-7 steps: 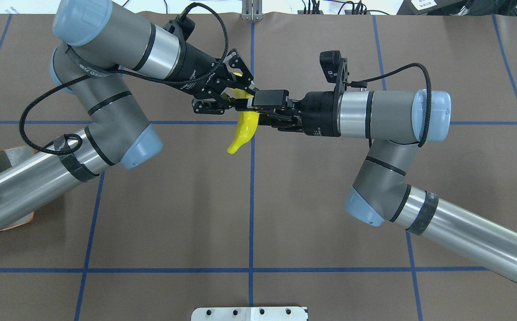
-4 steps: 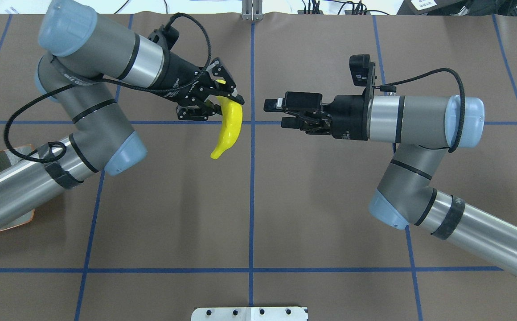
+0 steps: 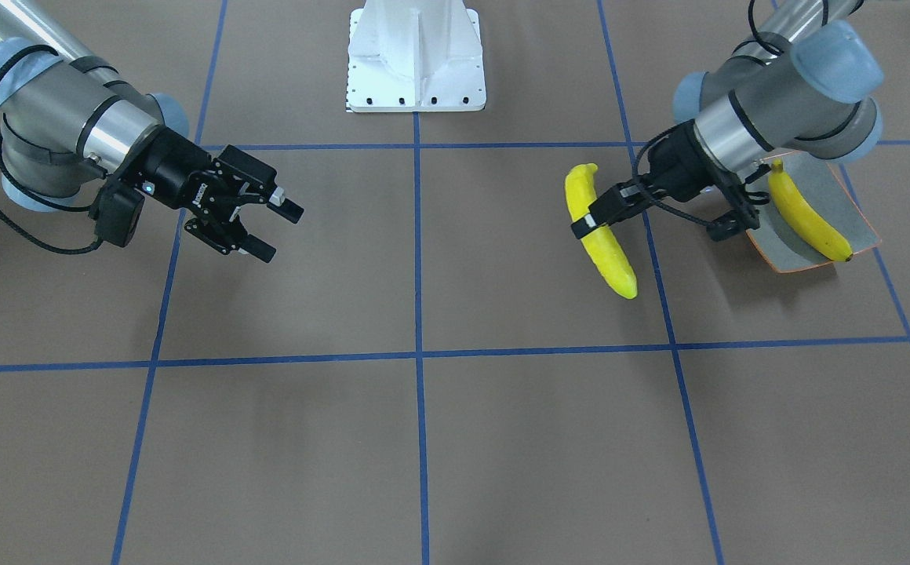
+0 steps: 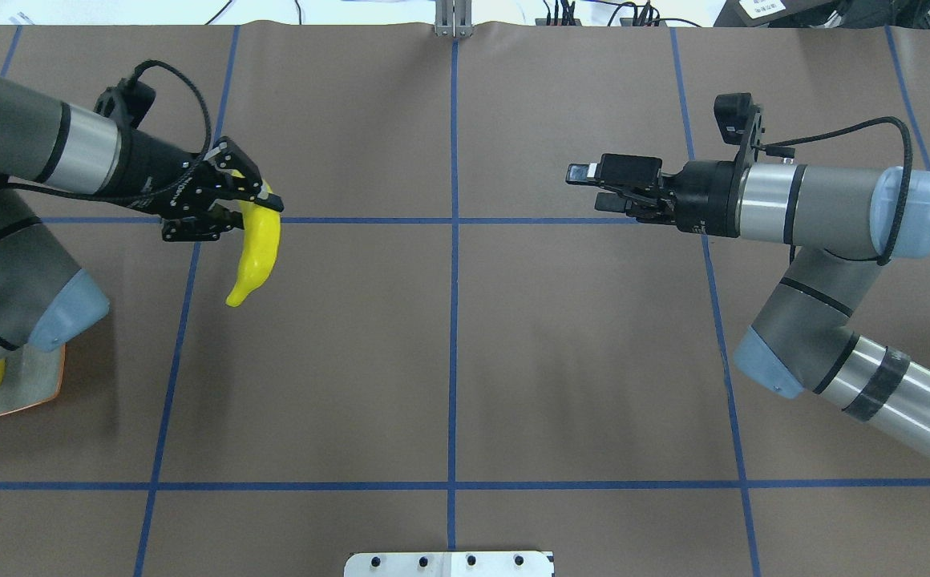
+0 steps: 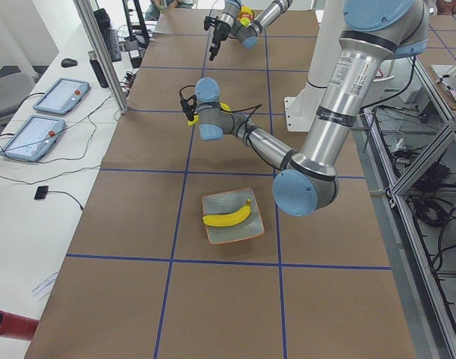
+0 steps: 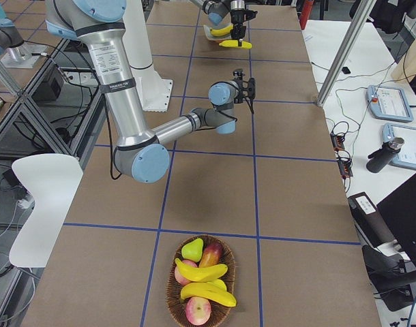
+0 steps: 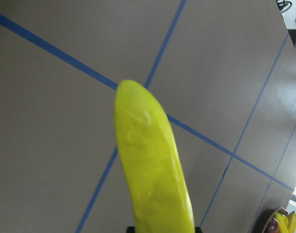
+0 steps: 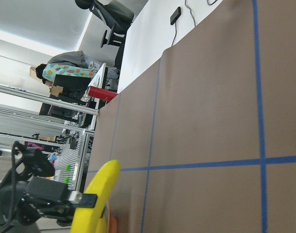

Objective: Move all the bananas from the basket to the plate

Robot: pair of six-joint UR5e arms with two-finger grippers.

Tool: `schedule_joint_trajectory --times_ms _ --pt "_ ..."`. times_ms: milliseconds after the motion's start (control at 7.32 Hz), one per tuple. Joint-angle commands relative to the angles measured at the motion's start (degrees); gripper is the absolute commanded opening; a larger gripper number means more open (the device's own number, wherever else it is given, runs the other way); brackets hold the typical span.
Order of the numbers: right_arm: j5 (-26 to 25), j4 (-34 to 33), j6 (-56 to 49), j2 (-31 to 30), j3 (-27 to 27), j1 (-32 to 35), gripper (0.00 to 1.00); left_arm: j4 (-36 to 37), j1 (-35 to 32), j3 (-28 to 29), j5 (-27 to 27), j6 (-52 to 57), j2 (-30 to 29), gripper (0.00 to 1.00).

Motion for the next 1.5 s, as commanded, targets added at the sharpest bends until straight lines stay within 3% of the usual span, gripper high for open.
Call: schedule_joint_trajectory --times_ms 0,273,683,956,1230,1366 --pt "-3.4 -5.4 -4.6 -0.6 -2.3 0.8 1.00 0.9 -2.4 -1.0 -0.2 11.0 9.9 0.00" --pt "-3.5 -10.3 -12.2 -3.4 -2.4 3.8 1.00 7.1 -6.7 -1.1 -0.2 27.3 14.8 0.00" --pt "-5.9 -13.1 -12.3 -3.7 -2.5 3.7 1.00 16.4 -9.1 -5.1 0.6 36.6 21.8 0.00" --pt "-6.6 -16.8 -14.3 -3.9 -2.3 4.8 1.00 22.7 -15.0 -5.6 0.7 53.6 24.3 0.00" --pt "-5.2 -22.9 -22.4 -3.9 -1.8 7.0 1.00 27.4 -16.7 -6.1 1.9 61.7 25.2 0.00" --pt "-2.3 -26.5 -25.6 -3.9 -1.6 10.0 1.00 29.2 -16.2 -6.2 4.9 61.7 26.2 0.00"
